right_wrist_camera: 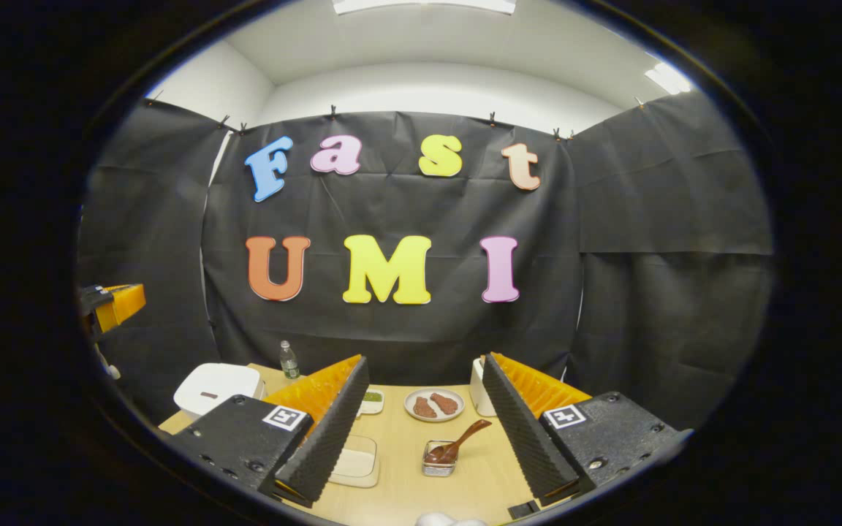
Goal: Close the left gripper, press the button to open the rice cooker; take a wooden spoon from the chopstick holder with the right hand, scoop a spoonful of rice and pour it into the rice cooker, then put the wooden spoon back into the chopstick holder.
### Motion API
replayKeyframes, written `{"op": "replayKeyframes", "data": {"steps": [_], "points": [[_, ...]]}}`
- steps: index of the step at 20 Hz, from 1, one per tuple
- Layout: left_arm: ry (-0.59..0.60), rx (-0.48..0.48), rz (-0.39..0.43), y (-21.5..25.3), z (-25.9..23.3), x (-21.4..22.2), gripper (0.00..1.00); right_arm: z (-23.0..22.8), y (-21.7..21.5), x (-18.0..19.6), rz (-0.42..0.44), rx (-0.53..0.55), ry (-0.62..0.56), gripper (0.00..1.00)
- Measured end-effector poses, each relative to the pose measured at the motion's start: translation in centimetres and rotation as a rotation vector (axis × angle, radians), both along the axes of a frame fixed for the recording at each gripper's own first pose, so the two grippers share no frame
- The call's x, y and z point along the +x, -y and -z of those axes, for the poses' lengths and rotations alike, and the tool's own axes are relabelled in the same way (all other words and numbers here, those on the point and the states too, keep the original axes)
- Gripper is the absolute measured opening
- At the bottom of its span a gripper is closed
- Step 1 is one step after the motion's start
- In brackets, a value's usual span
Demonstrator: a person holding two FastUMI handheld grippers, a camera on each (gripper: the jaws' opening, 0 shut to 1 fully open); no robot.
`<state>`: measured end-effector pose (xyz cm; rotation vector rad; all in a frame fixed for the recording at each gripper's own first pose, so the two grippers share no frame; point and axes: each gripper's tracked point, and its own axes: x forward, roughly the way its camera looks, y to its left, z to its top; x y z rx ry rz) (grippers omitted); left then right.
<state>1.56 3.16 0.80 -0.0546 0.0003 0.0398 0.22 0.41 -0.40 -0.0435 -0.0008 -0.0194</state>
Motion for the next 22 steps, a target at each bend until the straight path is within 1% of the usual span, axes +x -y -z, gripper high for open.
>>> {"op": "replayKeyframes", "data": {"steps": [2, 4, 7, 10, 12, 14, 17, 20, 22], "points": [[-0.021, 0.004, 0.016, 0.5, 0.9, 0.2, 0.0, 0.2, -0.1, -0.1, 0.001, -0.005, -0.005, 0.99], [-0.035, 0.022, 0.006, -0.2, 1.7, 0.8, 0.0, 0.2, 0.0, 0.1, 0.004, -0.009, -0.008, 1.0], [-0.088, -0.003, -0.017, -1.6, 3.5, 2.5, 0.0, 0.5, -0.3, 0.2, 0.005, -0.025, -0.016, 0.99], [-0.133, 0.01, -0.054, -3.6, 6.2, 5.2, 0.0, 0.9, -1.0, 0.5, 0.002, -0.043, -0.036, 1.0], [-0.176, 0.003, -0.08, -4.9, 8.3, 7.2, 0.0, 1.4, -1.4, 0.8, 0.001, -0.055, -0.05, 0.99], [-0.215, -0.006, -0.117, -6.4, 10.7, 8.8, 0.0, 1.8, -1.5, 0.9, 0.009, -0.063, -0.06, 0.99], [-0.298, -0.027, -0.132, -7.0, 15.4, 10.7, 0.0, 2.6, -1.6, 1.4, 0.021, -0.072, -0.088, 0.99], [-0.384, -0.018, -0.146, -7.6, 20.3, 11.6, 0.0, 3.6, -1.5, 1.6, 0.037, -0.083, -0.122, 1.0], [-0.435, -0.022, -0.148, -7.8, 22.7, 11.8, 0.0, 4.3, -1.4, 1.8, 0.044, -0.093, -0.144, 1.0]]}}
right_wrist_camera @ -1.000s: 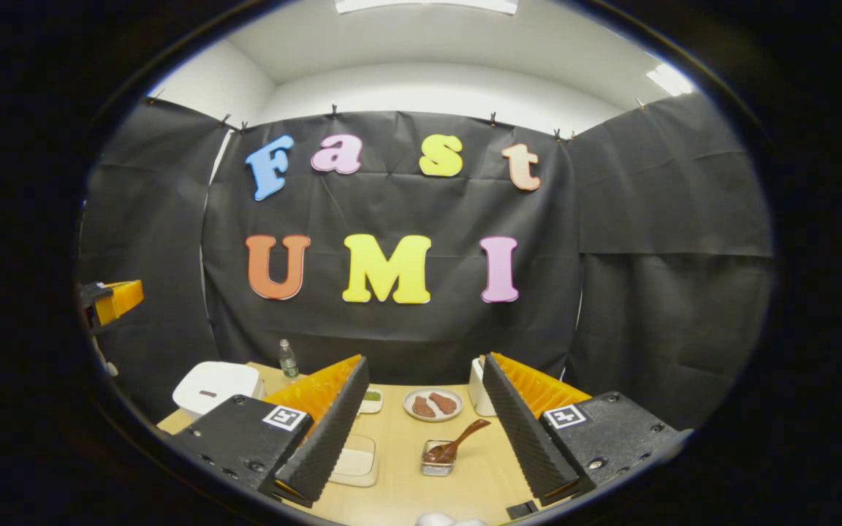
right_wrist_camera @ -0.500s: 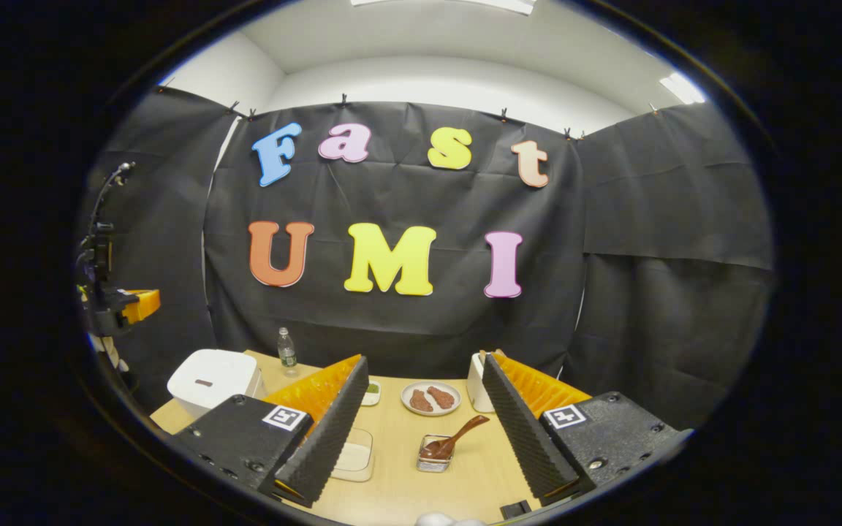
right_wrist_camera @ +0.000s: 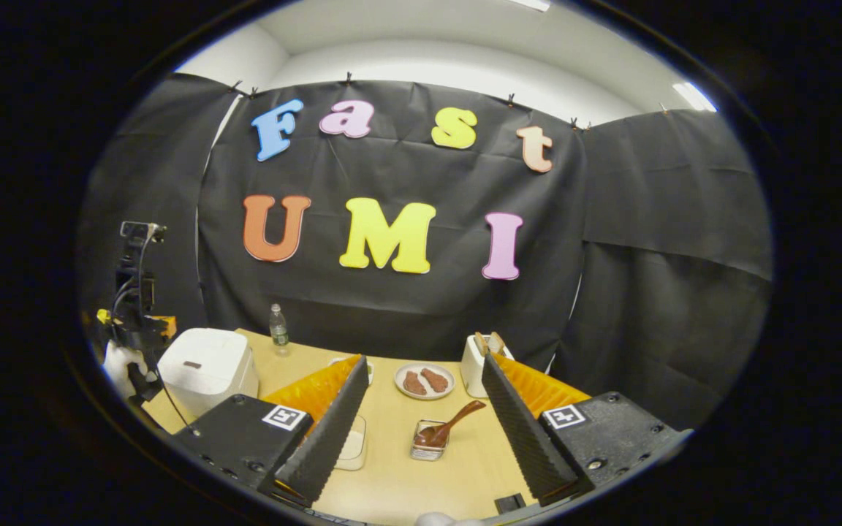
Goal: Close the left gripper, press the button to open the rice cooker; take a wooden spoon from the chopstick holder with the right hand, scoop a spoonful of rice and pour it into the rice cooker, then put the wooden spoon back into the chopstick holder.
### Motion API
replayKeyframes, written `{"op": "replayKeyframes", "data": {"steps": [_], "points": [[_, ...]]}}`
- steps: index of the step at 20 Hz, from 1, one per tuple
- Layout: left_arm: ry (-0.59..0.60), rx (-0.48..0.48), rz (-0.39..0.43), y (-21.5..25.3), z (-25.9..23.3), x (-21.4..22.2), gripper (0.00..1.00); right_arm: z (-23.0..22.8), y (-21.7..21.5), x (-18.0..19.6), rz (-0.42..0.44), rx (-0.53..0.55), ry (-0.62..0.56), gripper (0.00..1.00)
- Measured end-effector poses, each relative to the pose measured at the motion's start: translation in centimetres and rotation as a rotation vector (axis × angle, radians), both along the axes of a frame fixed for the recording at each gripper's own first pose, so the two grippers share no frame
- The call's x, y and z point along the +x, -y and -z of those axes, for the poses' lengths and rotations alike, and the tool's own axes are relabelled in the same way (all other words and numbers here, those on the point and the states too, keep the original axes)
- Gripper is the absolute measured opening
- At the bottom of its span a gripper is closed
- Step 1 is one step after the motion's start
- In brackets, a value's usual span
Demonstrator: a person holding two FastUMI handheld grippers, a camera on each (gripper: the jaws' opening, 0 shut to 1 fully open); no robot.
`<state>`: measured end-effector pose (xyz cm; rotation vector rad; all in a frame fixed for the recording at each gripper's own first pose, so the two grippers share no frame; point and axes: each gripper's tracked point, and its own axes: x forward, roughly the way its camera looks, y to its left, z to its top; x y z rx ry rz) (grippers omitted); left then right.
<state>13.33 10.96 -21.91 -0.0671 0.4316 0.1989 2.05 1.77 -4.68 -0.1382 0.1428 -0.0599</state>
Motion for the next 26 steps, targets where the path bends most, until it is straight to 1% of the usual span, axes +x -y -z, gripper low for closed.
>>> {"op": "replayKeyframes", "data": {"steps": [2, 6, 9, 11, 15, 17, 20, 23, 25, 26], "points": [[-0.053, -0.015, -0.007, 0.1, 2.4, 0.1, 0.0, 0.6, -0.2, -0.1, 0.003, -0.006, -0.017, 0.99], [-0.14, -0.001, -0.018, -0.1, 6.4, -0.1, 0.0, 1.5, -0.5, 0.2, 0.002, -0.011, -0.042, 1.0], [-0.188, -0.015, -0.022, -0.1, 8.4, -0.4, 0.0, 1.8, -0.5, 0.2, 0.001, -0.015, -0.048, 1.0], [-0.189, 0.005, -0.018, -0.4, 8.6, -0.3, 0.0, 2.0, -0.4, 0.3, -0.001, -0.018, -0.054, 1.0], [-0.211, -0.004, -0.029, -0.3, 8.8, -0.6, 0.0, 2.3, -0.3, 0.5, -0.001, -0.017, -0.062, 1.0], [-0.252, -0.01, -0.024, -0.2, 9.7, -0.9, 0.0, 2.3, -0.4, 0.6, -0.004, -0.016, -0.065, 1.0], [-0.256, 0.006, -0.017, -0.2, 9.4, -0.7, 0.01, 2.5, -0.4, 0.7, -0.007, -0.013, -0.068, 1.0], [-0.202, 0.044, -0.022, -0.5, 8.7, -0.4, 0.0, 2.5, -0.2, 0.7, -0.008, -0.012, -0.062, 1.0], [-0.094, 0.074, -0.035, -0.8, 6.5, 0.6, 0.0, 2.0, -0.3, 0.7, -0.016, 0.002, -0.035, 1.0], [-0.005, 0.114, -0.036, -1.0, 4.4, 1.3, 0.0, 1.4, -0.4, 0.7, -0.02, 0.009, -0.015, 1.0]]}}
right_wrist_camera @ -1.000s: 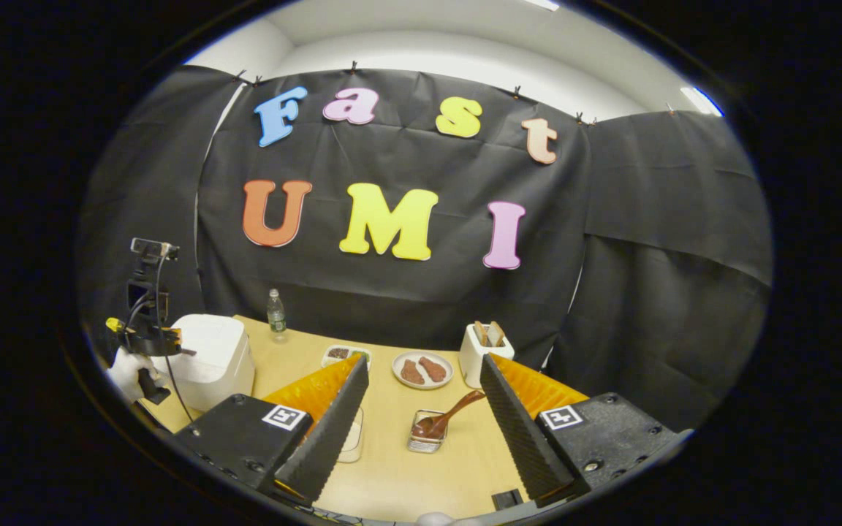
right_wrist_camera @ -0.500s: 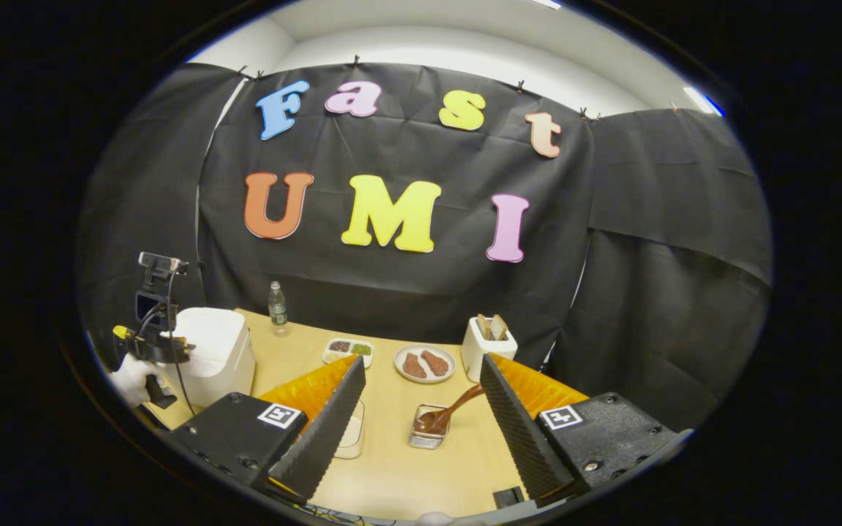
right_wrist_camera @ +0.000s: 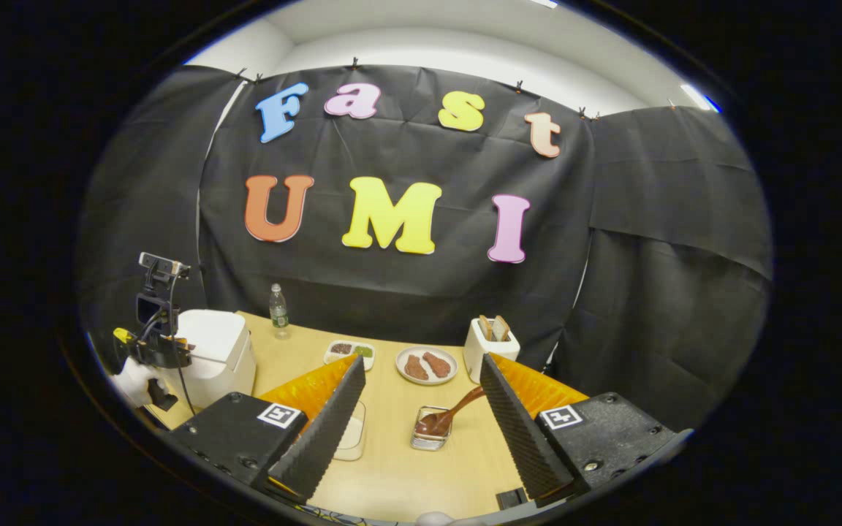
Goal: Close the left gripper, press the button to open the rice cooker; take a wooden spoon from the chopstick holder with the right hand, scoop a spoonful of rice and pour it into the rice cooker, then put the wooden spoon back into the chopstick holder.
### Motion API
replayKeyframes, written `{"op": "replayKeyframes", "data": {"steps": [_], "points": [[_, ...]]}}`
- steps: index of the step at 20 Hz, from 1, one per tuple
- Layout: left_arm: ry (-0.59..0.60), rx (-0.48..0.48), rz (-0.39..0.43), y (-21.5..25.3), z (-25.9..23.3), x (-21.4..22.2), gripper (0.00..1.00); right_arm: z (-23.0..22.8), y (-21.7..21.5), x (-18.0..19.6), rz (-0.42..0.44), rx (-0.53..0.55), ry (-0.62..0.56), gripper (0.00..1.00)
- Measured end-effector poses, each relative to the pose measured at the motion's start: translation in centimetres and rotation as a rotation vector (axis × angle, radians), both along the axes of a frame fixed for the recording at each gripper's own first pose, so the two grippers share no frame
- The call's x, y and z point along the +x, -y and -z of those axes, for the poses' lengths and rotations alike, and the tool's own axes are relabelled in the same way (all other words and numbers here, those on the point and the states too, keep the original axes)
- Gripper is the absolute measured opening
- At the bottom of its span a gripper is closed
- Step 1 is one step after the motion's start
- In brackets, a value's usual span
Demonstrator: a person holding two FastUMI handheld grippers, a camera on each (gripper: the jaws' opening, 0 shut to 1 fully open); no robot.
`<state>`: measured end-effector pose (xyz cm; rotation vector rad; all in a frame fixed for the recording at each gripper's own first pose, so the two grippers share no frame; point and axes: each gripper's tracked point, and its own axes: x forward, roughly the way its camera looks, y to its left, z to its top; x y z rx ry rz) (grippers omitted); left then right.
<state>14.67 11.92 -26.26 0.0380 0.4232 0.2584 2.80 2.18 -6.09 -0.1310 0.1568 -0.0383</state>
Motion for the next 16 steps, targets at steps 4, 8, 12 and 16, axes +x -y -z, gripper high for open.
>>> {"op": "replayKeyframes", "data": {"steps": [4, 8, 12, 16], "points": [[0.301, 0.098, -0.005, -0.6, -9.7, 0.8, 0.0, -0.6, 0.2, -0.1, -0.011, -0.001, 0.049, 1.0], [0.418, 0.048, -0.03, -0.7, -15.0, 0.2, 0.0, -0.8, 0.4, -0.6, -0.009, 0.013, 0.062, 1.0], [0.456, 0.013, -0.017, -0.5, -17.8, -0.4, 0.0, -1.3, 0.9, -0.7, 0.001, 0.013, 0.076, 1.0], [0.452, -0.005, 0.01, 0.2, -19.4, -1.4, 0.0, -1.7, 1.0, -0.8, 0.0, 0.023, 0.087, 1.0]]}}
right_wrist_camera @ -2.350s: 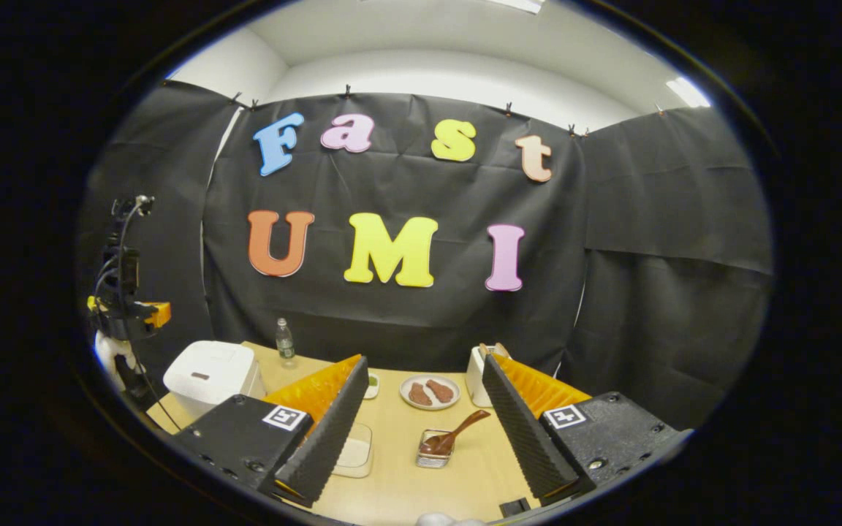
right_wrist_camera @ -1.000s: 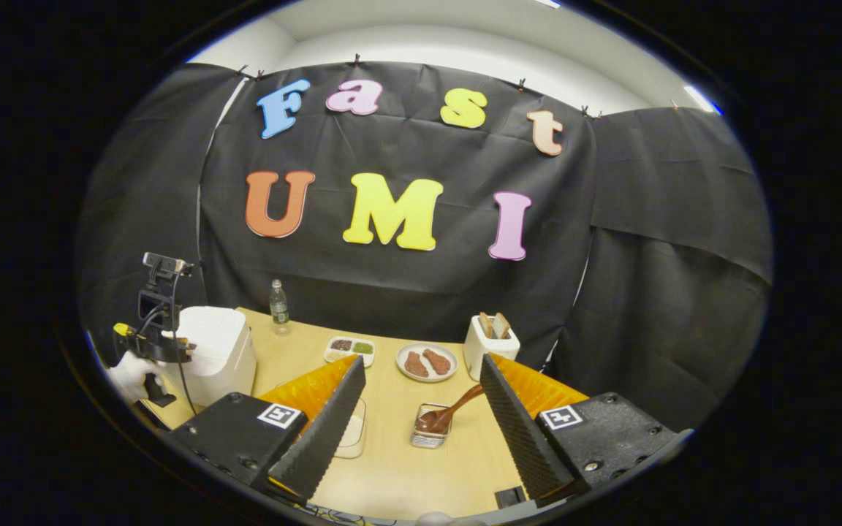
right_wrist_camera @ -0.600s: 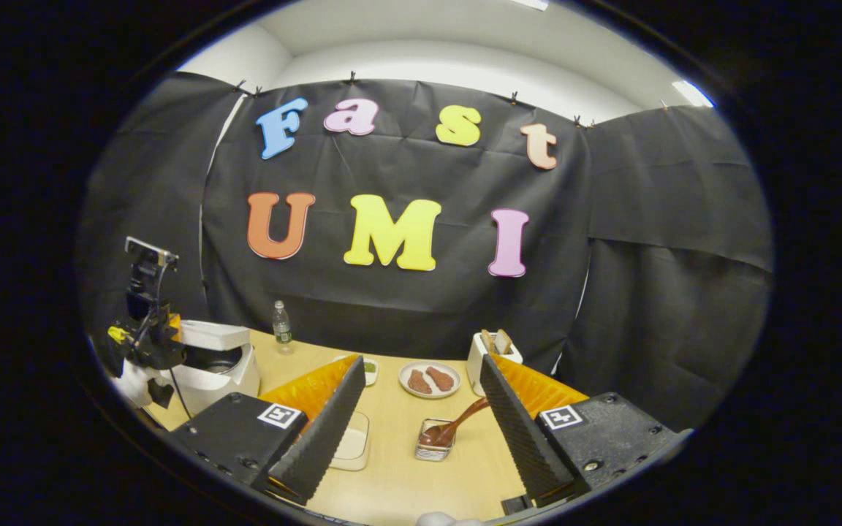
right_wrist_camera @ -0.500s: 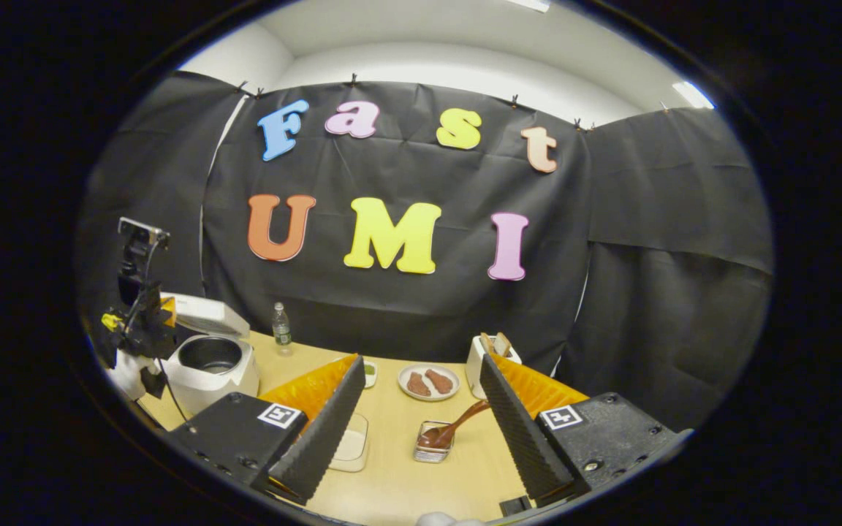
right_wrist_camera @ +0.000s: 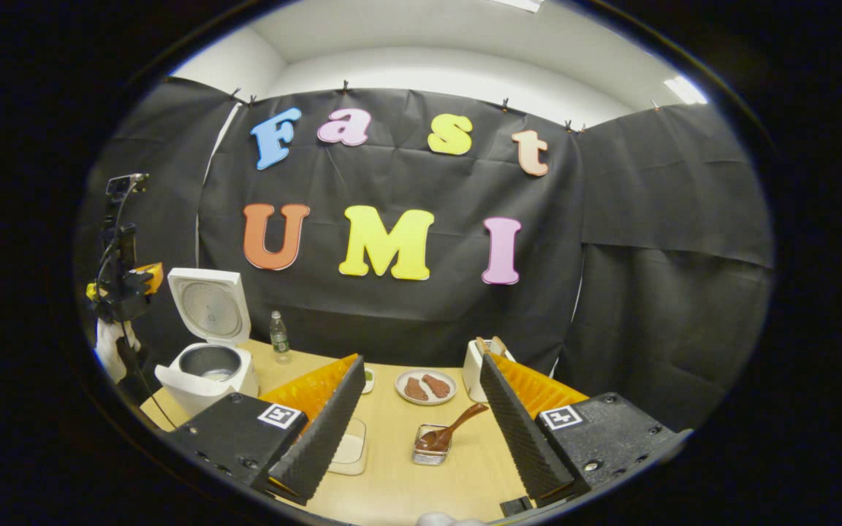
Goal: Close the left gripper, press the button to open the rice cooker; take a wooden spoon from the chopstick holder with the right hand, scoop a spoonful of rice and pour it into the rice cooker, then put the wooden spoon back into the chopstick holder.
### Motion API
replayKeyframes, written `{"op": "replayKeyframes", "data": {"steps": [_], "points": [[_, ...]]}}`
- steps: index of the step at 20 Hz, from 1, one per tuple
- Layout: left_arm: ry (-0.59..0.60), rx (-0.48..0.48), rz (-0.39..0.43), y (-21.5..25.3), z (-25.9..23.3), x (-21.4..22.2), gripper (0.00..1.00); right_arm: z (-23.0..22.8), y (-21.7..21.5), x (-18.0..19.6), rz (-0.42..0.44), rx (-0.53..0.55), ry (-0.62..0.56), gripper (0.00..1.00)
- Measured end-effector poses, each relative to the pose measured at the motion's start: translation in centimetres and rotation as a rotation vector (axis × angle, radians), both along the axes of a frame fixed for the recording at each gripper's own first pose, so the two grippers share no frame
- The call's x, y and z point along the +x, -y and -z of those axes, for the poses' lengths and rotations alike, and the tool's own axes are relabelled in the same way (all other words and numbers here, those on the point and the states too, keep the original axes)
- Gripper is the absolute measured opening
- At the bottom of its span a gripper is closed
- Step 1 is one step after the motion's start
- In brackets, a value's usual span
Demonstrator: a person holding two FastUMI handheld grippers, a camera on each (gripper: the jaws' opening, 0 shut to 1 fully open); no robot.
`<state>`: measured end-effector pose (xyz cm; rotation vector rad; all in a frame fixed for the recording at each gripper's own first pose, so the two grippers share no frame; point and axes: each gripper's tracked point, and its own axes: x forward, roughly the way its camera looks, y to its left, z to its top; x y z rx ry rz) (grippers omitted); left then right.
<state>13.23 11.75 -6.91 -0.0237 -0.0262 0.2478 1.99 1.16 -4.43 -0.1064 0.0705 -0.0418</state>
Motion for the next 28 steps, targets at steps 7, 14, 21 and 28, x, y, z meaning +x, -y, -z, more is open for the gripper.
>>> {"op": "replayKeyframes", "data": {"steps": [7, 14, 21, 28], "points": [[-0.053, -0.054, 0.124, 3.3, -1.8, -5.5, 0.32, 0.7, 0.7, 0.1, 0.005, 0.03, 0.006, 1.0], [0.025, -0.046, 0.21, 5.3, -4.2, -11.4, 0.96, 5.3, 2.8, 1.0, 0.037, 0.102, -0.056, 1.0], [-0.004, -0.023, 0.222, 6.9, -3.2, -12.7, 0.96, 12.0, 6.4, 4.6, 0.091, 0.199, -0.124, 1.0], [-0.018, -0.065, 0.219, 8.2, -3.3, -13.0, 0.96, 19.5, 10.2, 10.7, 0.154, 0.275, -0.213, 1.0]]}}
